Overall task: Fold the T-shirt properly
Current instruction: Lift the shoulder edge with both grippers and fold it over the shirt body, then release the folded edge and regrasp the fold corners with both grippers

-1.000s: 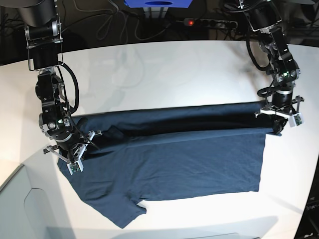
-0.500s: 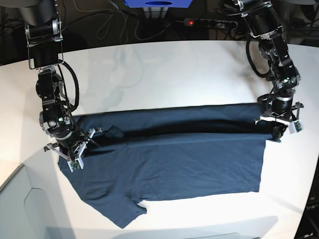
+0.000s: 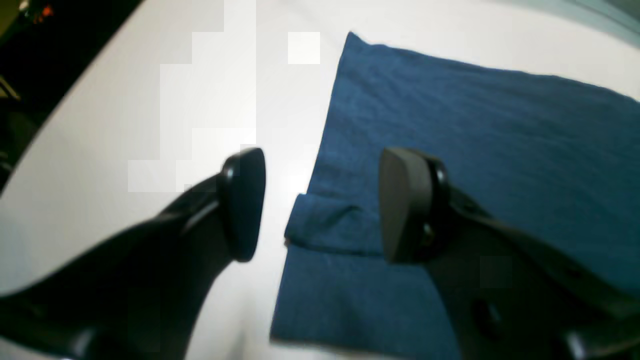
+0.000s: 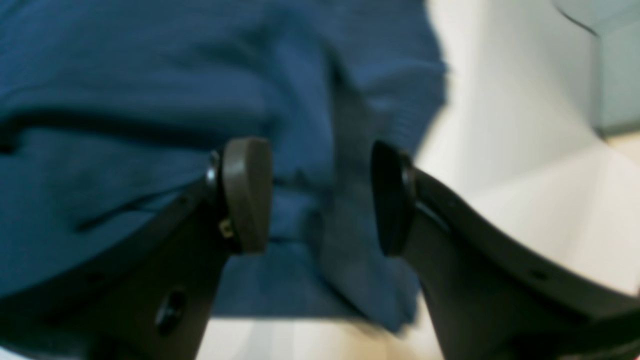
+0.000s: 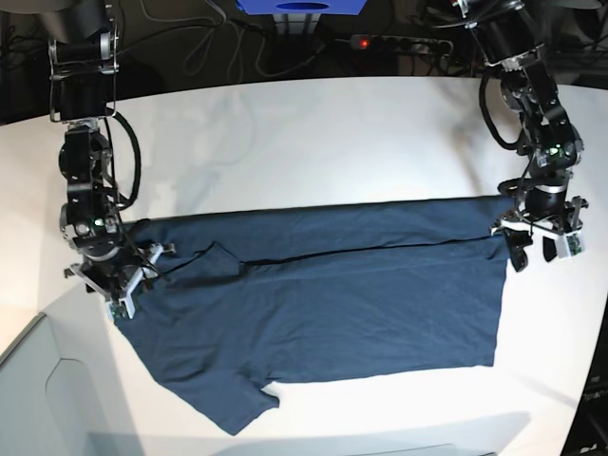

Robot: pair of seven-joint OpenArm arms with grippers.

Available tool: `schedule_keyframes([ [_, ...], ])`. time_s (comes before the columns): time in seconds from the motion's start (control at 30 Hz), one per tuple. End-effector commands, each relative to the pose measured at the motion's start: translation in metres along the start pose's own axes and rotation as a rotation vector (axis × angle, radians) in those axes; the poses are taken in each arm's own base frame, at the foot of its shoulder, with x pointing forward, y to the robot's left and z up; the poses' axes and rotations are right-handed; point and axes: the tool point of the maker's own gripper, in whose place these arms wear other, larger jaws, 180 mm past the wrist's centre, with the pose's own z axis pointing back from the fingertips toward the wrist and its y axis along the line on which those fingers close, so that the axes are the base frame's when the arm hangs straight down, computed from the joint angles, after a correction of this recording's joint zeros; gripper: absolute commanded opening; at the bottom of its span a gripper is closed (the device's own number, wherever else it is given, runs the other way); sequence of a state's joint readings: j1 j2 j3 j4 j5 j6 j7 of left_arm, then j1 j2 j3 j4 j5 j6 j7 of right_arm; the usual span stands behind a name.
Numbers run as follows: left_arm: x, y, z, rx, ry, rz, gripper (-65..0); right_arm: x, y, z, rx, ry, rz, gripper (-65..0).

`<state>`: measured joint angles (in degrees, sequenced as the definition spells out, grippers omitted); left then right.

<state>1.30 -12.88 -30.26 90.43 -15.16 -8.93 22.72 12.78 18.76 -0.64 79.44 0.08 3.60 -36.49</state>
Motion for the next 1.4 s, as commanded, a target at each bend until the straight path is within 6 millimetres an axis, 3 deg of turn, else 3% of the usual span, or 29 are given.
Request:
schedule_keyframes([
  [0.0,0.004,0.007,0.005,0.014,-0.017,-0.009,-30.0,0.019,-0.010,0.008,-0.017,-0.066,0.004,-34.8],
  [0.17,-0.038,0.021,0.012,0.054,0.077,0.041,-30.0,0.009,-0.013,0.027,-0.036,-0.084,-0.004,-34.6],
  [0.33,-0.066,0.032,0.011,0.083,0.142,0.082,-30.0,-0.011,-0.020,0.039,-0.058,-0.065,-0.021,-34.5],
  [0.6,-0.086,0.033,0.006,0.087,0.192,0.109,-30.0,-0.029,-0.032,0.057,-0.088,-0.044,0.011,-34.7],
  [0.73,-0.101,0.035,0.006,0.093,0.229,0.124,-30.0,-0.034,-0.047,0.065,-0.123,-0.039,0.008,-34.8],
  [1.0,-0.102,0.035,0.005,0.092,0.232,0.127,-30.5,-0.040,-0.074,0.075,-0.189,-0.035,-0.031,-34.8],
  [1.27,-0.101,0.017,-0.003,0.046,0.236,0.107,-45.1,-0.043,-0.075,0.078,-0.122,-0.022,0.050,-34.6],
  [1.37,-0.102,0.016,-0.002,0.046,0.237,0.111,-51.2,-0.054,-0.076,0.072,-0.104,0.013,0.047,-34.4],
])
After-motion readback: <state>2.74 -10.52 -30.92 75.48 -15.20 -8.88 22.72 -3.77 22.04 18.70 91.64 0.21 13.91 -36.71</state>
